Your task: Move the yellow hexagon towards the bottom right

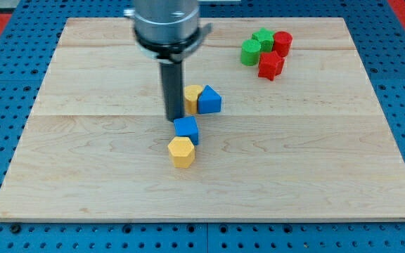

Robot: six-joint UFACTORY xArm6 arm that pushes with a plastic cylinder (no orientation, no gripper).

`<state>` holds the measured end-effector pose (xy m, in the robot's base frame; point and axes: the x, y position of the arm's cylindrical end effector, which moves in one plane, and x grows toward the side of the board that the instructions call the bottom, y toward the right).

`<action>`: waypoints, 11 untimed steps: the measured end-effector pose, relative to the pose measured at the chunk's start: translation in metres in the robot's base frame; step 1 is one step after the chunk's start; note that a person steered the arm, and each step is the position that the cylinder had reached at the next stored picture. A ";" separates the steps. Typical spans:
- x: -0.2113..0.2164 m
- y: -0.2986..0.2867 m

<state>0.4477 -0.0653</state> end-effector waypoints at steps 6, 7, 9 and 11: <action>0.075 0.063; 0.085 0.075; 0.069 0.104; 0.055 0.187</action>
